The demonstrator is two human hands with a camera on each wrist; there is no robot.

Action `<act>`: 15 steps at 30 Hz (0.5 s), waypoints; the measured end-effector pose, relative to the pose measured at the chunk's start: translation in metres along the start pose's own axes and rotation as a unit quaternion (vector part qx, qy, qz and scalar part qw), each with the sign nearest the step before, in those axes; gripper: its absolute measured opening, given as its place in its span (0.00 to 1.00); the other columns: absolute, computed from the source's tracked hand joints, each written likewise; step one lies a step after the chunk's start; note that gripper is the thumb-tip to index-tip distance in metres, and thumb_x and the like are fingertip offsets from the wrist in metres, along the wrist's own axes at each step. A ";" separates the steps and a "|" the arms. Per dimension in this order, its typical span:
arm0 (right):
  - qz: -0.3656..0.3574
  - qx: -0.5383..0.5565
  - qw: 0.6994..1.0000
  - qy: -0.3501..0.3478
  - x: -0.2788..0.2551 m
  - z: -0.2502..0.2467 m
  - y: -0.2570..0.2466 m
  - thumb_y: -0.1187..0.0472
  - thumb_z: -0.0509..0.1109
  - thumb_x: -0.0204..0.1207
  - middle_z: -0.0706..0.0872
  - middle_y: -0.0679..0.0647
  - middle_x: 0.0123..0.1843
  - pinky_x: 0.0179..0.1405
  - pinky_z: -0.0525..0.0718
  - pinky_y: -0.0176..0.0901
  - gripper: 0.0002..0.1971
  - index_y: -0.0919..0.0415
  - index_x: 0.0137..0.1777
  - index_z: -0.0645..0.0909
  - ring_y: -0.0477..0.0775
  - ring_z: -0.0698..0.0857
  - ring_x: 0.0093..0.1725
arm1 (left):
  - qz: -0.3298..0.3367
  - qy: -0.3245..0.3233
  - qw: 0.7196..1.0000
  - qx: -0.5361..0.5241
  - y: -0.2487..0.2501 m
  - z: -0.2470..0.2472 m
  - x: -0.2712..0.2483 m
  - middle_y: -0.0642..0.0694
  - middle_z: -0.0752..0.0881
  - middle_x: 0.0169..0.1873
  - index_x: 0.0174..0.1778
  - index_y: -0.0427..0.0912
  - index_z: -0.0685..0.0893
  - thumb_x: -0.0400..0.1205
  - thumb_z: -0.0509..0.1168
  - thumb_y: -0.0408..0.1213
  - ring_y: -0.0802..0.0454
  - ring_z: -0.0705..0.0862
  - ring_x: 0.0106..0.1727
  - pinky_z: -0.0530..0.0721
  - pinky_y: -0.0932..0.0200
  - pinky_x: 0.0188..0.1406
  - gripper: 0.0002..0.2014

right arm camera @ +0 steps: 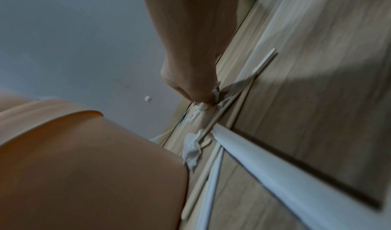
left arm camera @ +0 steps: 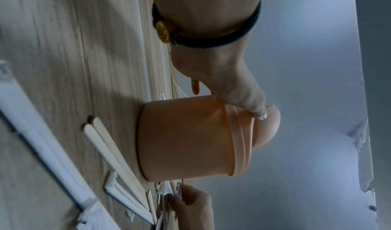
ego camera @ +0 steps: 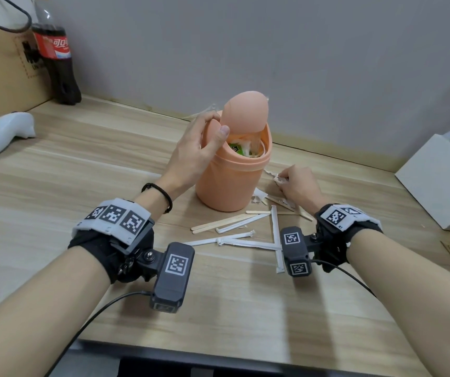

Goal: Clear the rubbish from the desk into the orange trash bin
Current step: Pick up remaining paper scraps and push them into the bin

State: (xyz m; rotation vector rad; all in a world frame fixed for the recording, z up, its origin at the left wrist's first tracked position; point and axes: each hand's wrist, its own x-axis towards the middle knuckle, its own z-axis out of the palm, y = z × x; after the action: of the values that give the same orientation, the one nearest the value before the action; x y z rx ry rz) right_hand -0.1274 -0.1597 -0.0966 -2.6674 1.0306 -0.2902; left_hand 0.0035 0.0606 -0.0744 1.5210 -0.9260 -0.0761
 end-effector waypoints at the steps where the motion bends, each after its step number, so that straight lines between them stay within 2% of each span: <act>1: 0.001 0.004 1.000 0.003 -0.003 -0.002 0.000 0.64 0.66 0.79 0.90 0.63 0.48 0.39 0.80 0.42 0.11 0.60 0.54 0.89 0.61 0.87 0.46 | -0.001 -0.001 1.000 0.000 0.000 0.000 0.000 0.47 0.80 0.71 0.64 0.62 0.76 0.80 0.59 0.65 0.51 0.76 0.74 0.74 0.52 0.73 0.20; 3: 0.008 0.016 1.000 0.007 -0.006 -0.005 0.001 0.63 0.69 0.79 0.90 0.62 0.53 0.42 0.81 0.42 0.11 0.61 0.58 0.88 0.59 0.86 0.51 | -0.003 -0.005 1.000 0.000 0.001 -0.001 0.000 0.48 0.80 0.70 0.64 0.61 0.77 0.79 0.58 0.67 0.53 0.77 0.72 0.75 0.55 0.69 0.22; 6: 0.014 0.071 0.996 0.049 -0.011 -0.020 -0.003 0.63 0.69 0.79 0.89 0.57 0.60 0.42 0.79 0.37 0.14 0.62 0.63 0.85 0.54 0.84 0.51 | -0.007 -0.010 1.000 -0.007 0.001 -0.001 0.000 0.47 0.79 0.73 0.61 0.68 0.76 0.79 0.59 0.67 0.51 0.75 0.75 0.74 0.51 0.73 0.17; 7: 0.006 0.116 0.990 0.073 -0.012 -0.028 -0.008 0.61 0.70 0.79 0.89 0.56 0.59 0.44 0.81 0.40 0.14 0.62 0.62 0.86 0.53 0.85 0.50 | -0.008 -0.010 1.000 -0.009 0.001 -0.001 0.000 0.46 0.78 0.73 0.61 0.69 0.75 0.79 0.59 0.67 0.51 0.75 0.75 0.74 0.51 0.74 0.16; 9: -0.025 0.228 0.967 0.112 -0.017 -0.047 -0.019 0.56 0.72 0.78 0.91 0.54 0.53 0.54 0.86 0.48 0.14 0.61 0.60 0.87 0.51 0.86 0.50 | -0.011 -0.010 1.000 -0.013 0.001 0.000 -0.001 0.48 0.79 0.72 0.62 0.68 0.75 0.79 0.58 0.67 0.52 0.76 0.73 0.74 0.54 0.72 0.17; 10: -0.049 0.270 0.954 0.122 -0.020 -0.057 -0.027 0.57 0.73 0.77 0.90 0.53 0.51 0.54 0.86 0.47 0.14 0.60 0.60 0.87 0.48 0.86 0.48 | -0.012 -0.010 1.000 -0.015 0.002 0.000 -0.001 0.50 0.79 0.71 0.63 0.66 0.75 0.79 0.58 0.67 0.54 0.77 0.72 0.74 0.56 0.70 0.19; 13: -0.131 0.335 0.924 0.128 -0.031 -0.082 -0.049 0.62 0.74 0.77 0.89 0.51 0.45 0.47 0.85 0.40 0.10 0.60 0.57 0.87 0.43 0.83 0.41 | -0.012 -0.012 1.000 -0.016 0.002 0.000 -0.001 0.51 0.79 0.70 0.67 0.62 0.75 0.83 0.58 0.63 0.55 0.77 0.71 0.74 0.57 0.70 0.19; 15: -0.179 0.335 0.920 0.099 -0.038 -0.093 -0.061 0.63 0.75 0.76 0.89 0.52 0.43 0.43 0.84 0.34 0.08 0.60 0.54 0.87 0.43 0.83 0.39 | -0.013 -0.018 1.000 -0.015 0.003 -0.001 -0.001 0.50 0.79 0.69 0.68 0.59 0.75 0.83 0.58 0.62 0.55 0.76 0.71 0.73 0.58 0.71 0.20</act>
State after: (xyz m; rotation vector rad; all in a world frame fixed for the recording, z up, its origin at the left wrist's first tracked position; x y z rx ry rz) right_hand -0.1425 -0.1067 0.0069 -2.1852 0.3632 -0.8346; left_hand 0.0024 0.0619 -0.0722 1.5081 -0.9292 -0.1364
